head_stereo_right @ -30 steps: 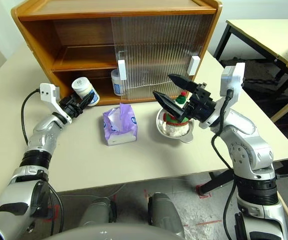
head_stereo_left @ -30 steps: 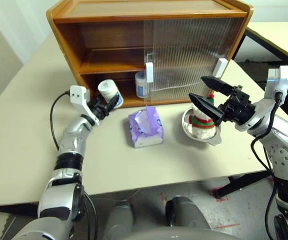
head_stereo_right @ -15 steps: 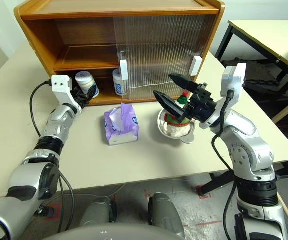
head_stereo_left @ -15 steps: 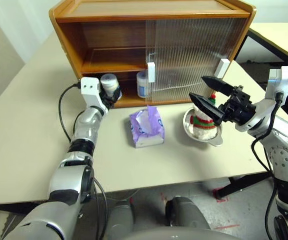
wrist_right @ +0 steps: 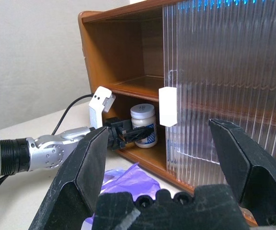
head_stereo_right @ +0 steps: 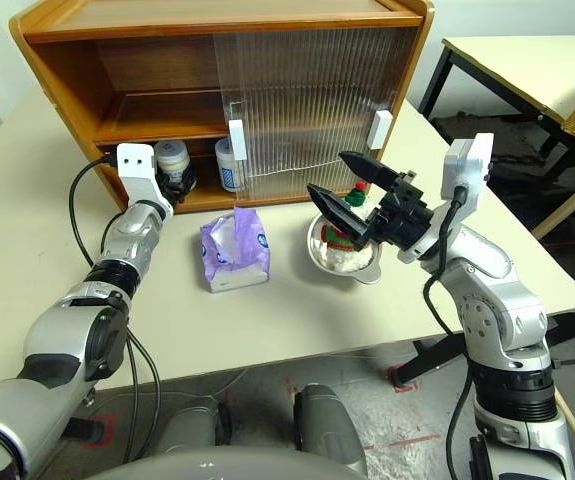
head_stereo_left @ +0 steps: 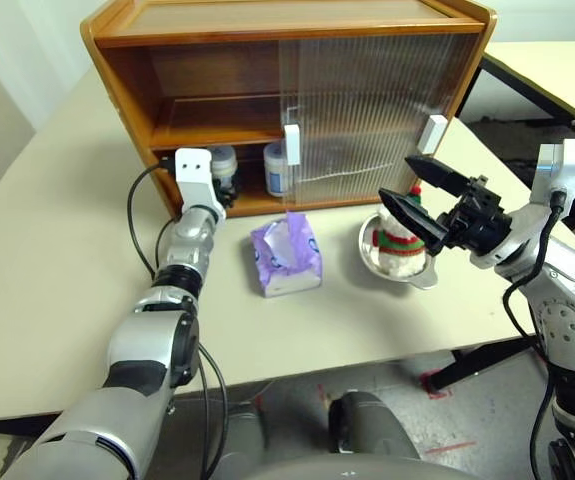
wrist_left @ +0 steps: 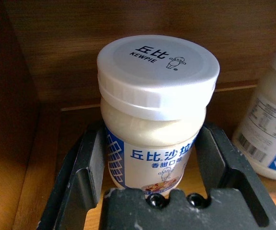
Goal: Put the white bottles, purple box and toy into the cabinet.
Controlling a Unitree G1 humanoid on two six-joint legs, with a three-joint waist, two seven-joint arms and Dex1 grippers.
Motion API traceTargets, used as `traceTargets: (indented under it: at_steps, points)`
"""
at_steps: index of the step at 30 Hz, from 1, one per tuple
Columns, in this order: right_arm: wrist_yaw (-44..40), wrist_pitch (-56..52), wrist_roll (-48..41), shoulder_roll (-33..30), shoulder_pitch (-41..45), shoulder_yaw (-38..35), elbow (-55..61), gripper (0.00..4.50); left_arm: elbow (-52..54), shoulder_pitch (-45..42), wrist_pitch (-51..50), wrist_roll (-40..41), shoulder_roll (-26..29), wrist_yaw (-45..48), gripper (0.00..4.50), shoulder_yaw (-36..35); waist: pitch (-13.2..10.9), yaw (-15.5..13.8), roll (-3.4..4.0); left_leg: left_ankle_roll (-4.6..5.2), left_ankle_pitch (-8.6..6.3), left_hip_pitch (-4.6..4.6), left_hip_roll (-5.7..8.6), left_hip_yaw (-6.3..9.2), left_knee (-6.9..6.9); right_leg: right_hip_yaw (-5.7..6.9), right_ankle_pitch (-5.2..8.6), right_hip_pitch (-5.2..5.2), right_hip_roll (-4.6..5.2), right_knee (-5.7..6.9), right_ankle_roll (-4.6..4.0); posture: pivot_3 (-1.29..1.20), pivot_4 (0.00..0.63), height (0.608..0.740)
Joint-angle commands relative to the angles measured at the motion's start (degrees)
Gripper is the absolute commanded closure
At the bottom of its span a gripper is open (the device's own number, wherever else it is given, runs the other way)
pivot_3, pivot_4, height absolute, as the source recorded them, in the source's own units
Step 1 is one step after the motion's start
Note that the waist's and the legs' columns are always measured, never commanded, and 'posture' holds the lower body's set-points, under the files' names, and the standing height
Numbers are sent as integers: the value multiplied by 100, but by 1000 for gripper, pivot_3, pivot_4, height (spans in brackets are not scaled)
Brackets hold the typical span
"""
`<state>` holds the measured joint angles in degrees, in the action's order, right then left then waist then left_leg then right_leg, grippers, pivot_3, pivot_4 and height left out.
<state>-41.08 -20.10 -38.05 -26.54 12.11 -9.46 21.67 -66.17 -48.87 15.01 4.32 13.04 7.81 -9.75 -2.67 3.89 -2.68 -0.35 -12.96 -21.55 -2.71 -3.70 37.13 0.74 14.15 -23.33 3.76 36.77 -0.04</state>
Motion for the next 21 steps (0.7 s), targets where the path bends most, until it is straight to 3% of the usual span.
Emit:
traceTargets:
  at_steps: [1,2,6,13,21]
  points:
    - [37,67,4,-2,-27,-43,91,0,-102,-129,64,20,-30,70,1456,-44,0,3,0,0,0,0,0,0,0,0,0,0,0,0,0,-113,0,740]
    - [42,68,5,-3,-26,-42,92,0,-113,-131,52,24,-42,110,1456,-46,0,3,0,0,0,1,0,0,0,0,0,0,0,0,0,-113,0,740]
    - [46,66,-2,-9,-28,-54,96,0,-47,-79,126,1,-81,311,14,-5,1,-1,-2,0,0,0,1,0,0,0,0,0,0,0,0,-109,0,740]
    - [3,47,-17,-28,20,-31,69,0,362,177,320,154,-110,946,14,-31,2,3,-2,0,0,1,1,0,0,0,0,0,0,1,0,-105,0,740]
    - [-110,57,-12,-61,139,-26,-68,0,1697,1004,-49,310,12,1179,14,-43,2,-9,-1,1,1,4,-1,-1,1,-2,-1,2,0,5,-1,-77,0,740]
